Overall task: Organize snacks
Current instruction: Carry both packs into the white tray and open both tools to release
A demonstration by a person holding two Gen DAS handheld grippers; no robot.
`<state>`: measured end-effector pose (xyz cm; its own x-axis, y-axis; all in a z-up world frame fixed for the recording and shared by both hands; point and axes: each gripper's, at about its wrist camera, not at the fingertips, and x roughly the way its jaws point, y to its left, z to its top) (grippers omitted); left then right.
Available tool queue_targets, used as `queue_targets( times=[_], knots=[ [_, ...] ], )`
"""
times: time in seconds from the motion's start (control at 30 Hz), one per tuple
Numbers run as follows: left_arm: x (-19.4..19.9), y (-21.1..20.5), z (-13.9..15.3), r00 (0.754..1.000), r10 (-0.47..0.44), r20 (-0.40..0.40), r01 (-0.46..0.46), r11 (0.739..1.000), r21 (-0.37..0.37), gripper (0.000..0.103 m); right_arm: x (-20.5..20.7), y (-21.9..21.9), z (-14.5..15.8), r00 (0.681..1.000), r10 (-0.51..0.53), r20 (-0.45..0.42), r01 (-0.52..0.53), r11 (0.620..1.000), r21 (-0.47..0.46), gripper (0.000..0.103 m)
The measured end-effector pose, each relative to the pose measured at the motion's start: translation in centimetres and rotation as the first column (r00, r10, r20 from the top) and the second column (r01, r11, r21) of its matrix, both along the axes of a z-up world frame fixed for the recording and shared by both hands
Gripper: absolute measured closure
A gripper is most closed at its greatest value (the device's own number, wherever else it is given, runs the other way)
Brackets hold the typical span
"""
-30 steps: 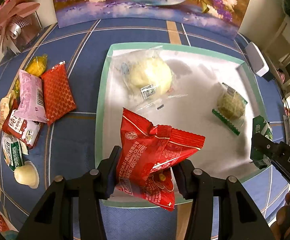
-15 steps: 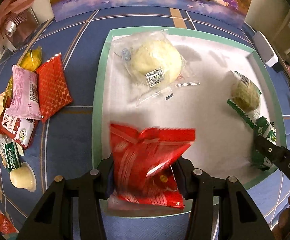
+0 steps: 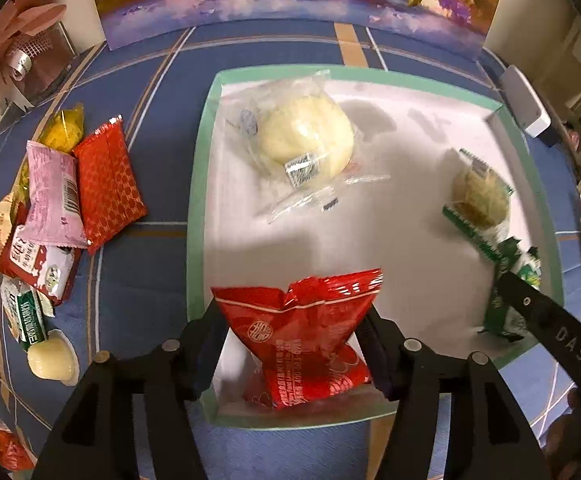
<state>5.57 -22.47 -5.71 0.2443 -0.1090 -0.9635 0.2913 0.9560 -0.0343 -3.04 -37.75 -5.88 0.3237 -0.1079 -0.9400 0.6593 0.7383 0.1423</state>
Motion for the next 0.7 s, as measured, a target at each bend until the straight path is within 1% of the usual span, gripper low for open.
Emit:
queue_targets(
  times=[0.03, 0.1, 0.27, 0.5, 0.53, 0.6, 0.7],
  knots=[
    [0.0, 0.0, 0.3, 1.000, 0.000, 0.003, 0.001, 1.000, -0.004, 0.040, 0.1, 0.0, 0.3, 1.000, 0.000, 0.007, 0.000, 1.000, -0.005, 0.055],
    [0.1, 0.3, 1.2, 1.000, -0.001, 0.012, 0.001, 1.000, -0.015, 0.040, 0.1, 0.1, 0.9, 1.000, 0.004, 0.023, -0.004, 1.000, -0.015, 0.048],
    [0.1, 0.7, 3.4, 0.999, 0.011, 0.049, -0.008, 0.999, -0.050, 0.040, 0.2, 0.4, 2.8, 0.998, 0.021, 0.054, -0.018, 0.998, -0.052, 0.046],
    [0.1, 1.9, 5.8, 0.995, 0.044, 0.087, -0.036, 0.995, -0.092, 0.039, -0.1, 1.0, 4.8, 0.997, 0.032, 0.075, -0.025, 0.996, -0.091, 0.036],
    [0.2, 2.1, 5.8, 0.995, 0.051, 0.090, -0.043, 0.995, -0.093, 0.039, -0.2, 1.1, 5.0, 0.997, 0.034, 0.074, -0.027, 0.995, -0.095, 0.035],
    [0.3, 2.6, 6.0, 0.993, 0.069, 0.096, -0.061, 0.994, -0.086, 0.039, -0.3, 1.3, 5.2, 0.997, 0.039, 0.069, -0.031, 0.994, -0.106, 0.027],
    [0.5, 3.4, 5.5, 0.990, 0.106, 0.089, -0.101, 0.993, -0.064, 0.039, -0.2, 1.7, 5.4, 0.997, 0.052, 0.057, -0.044, 0.991, -0.124, 0.020]
  ],
)
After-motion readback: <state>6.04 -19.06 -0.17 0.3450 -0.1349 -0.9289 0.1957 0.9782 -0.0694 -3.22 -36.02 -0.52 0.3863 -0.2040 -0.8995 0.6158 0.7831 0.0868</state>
